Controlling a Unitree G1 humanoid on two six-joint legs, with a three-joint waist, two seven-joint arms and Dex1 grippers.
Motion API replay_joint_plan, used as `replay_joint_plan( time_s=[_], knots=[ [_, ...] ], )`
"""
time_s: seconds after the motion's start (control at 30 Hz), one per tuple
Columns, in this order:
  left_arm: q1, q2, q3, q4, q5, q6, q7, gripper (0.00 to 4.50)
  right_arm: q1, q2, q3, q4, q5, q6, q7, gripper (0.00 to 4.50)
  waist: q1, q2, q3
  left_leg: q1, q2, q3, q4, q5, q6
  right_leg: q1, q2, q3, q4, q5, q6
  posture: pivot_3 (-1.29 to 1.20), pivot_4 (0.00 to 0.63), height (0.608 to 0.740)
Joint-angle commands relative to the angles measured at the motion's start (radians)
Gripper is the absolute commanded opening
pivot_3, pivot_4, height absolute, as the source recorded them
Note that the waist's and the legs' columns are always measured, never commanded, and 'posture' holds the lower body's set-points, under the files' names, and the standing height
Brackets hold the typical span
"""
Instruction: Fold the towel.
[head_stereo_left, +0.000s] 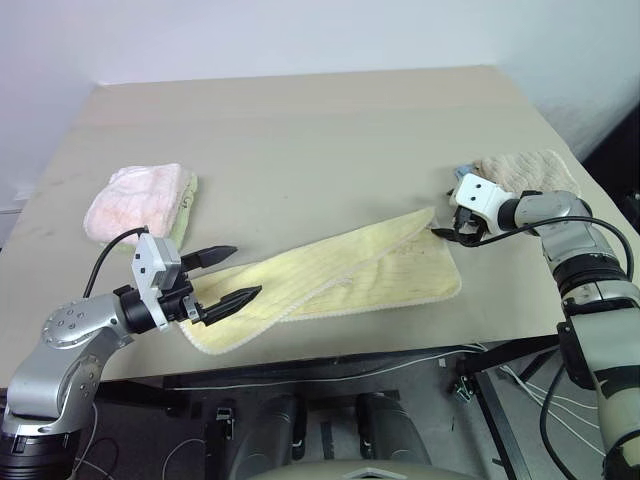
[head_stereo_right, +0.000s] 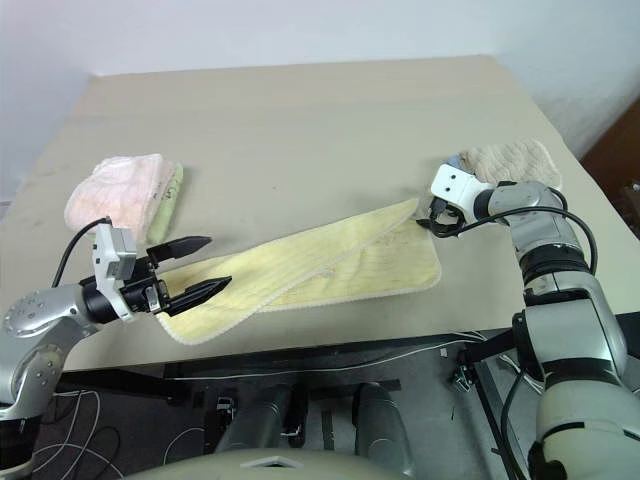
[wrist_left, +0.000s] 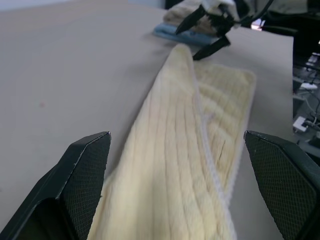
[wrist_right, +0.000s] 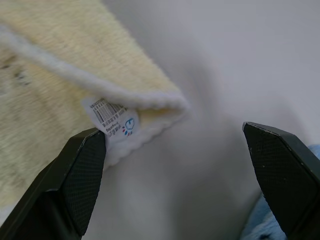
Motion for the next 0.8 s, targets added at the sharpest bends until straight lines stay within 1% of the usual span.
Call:
replay_joint_plan(
  time_s=[0.03, 0.17, 0.27, 0.47, 0.57, 0.73, 0.8],
  knots=[
    [-0.028, -0.004, -0.019, -0.077, -0.034, 0.032, 0.032, 4.47, -0.05, 0.035, -0.031, 0.021, 0.017, -0.009, -0.022, 4.5, -0.002, 0.0, 0.0, 0.0, 0.0, 0.0, 0.0, 0.0, 0.0, 0.0, 0.0, 0.0, 0.0, 0.0, 0.0, 0.0, 0.15, 0.74],
    [-0.03, 0.001, -0.031, -0.093, -0.037, 0.047, 0.045, 4.47, -0.054, 0.04, -0.022, 0.04, 0.003, -0.041, -0.017, 4.5, -0.002, 0.0, 0.0, 0.002, 0.0, 0.0, -0.001, 0.0, 0.0, 0.001, 0.001, 0.0, 0.001, 0.001, 0.001, 0.0, 0.15, 0.74],
    [-0.025, 0.006, -0.026, -0.102, -0.04, 0.053, 0.048, 4.47, -0.05, 0.034, -0.024, 0.024, 0.017, -0.07, 0.044, 4.5, 0.0, 0.0, 0.0, 0.002, 0.0, 0.0, 0.0, 0.0, -0.001, 0.002, 0.001, 0.0, 0.001, 0.001, 0.001, 0.0, 0.15, 0.74],
    [-0.034, 0.009, -0.027, -0.093, -0.036, 0.051, 0.045, 4.47, -0.074, 0.048, 0.01, 0.064, -0.047, -0.124, -0.029, 4.5, -0.001, 0.0, 0.0, 0.004, 0.0, 0.0, -0.001, 0.0, -0.001, 0.003, 0.001, 0.0, 0.001, 0.0, 0.0, 0.0, 0.15, 0.74],
    [-0.03, 0.008, -0.023, -0.085, -0.032, 0.043, 0.04, 4.5, -0.078, 0.055, 0.025, 0.076, -0.067, -0.155, -0.023, 3.96, -0.001, 0.0, 0.0, 0.004, 0.0, 0.0, -0.001, 0.001, -0.001, 0.003, 0.001, 0.0, 0.001, 0.0, 0.0, 0.0, 0.15, 0.74],
    [0.002, 0.014, -0.006, -0.085, -0.028, 0.031, 0.026, 4.5, -0.074, 0.062, 0.015, 0.08, -0.05, -0.217, 0.021, 2.32, -0.002, 0.0, 0.0, 0.004, 0.0, 0.0, -0.001, 0.001, -0.001, 0.003, 0.001, 0.0, 0.001, 0.0, 0.0, 0.0, 0.15, 0.74],
    [0.004, 0.016, -0.003, -0.089, -0.03, 0.033, 0.027, 4.5, -0.074, 0.064, 0.005, 0.073, -0.033, -0.23, 0.05, 1.6, -0.002, 0.0, 0.0, 0.004, 0.0, 0.0, -0.001, 0.001, -0.001, 0.003, 0.001, 0.0, 0.001, 0.0, 0.0, 0.0, 0.15, 0.74]
  ],
)
